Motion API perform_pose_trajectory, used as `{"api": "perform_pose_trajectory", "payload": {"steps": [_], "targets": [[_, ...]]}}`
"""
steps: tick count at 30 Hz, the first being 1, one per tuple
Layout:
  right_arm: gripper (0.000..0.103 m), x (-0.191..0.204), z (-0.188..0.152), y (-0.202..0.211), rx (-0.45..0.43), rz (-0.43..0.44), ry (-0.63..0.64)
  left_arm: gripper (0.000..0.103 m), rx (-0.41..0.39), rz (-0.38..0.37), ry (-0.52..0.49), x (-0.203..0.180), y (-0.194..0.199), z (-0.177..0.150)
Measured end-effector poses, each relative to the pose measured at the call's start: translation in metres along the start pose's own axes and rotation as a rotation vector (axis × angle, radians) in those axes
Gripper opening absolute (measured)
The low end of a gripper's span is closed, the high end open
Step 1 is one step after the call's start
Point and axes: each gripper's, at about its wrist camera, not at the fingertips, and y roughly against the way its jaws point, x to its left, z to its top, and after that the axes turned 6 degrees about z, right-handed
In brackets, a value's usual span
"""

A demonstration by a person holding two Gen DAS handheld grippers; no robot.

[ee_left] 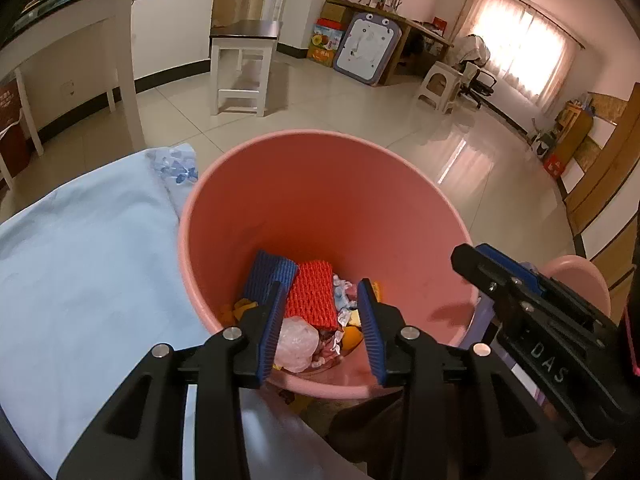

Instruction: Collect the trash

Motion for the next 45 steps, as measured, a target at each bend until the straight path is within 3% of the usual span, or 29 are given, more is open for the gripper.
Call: {"api": "perform_pose_trajectory", "payload": {"steps": [1,11,45], "targets": [[0.035,0.001,0.000,0.002,-0.003,0.006,0.001,0.038,-0.004,-0.001,0.001,0.001,0.003,-0.001],[0.042,0.015,-0.012,0.024,-0.012,0.054,0.026,0.038,-0.027,0.021,-0.007,0.009,0.024,-0.013],[0.051,0.069,-0.055,0.058,0.010,0.136,0.094,0.038,-0.131,0.095,0.037,0.038,0.091,-0.057]]}}
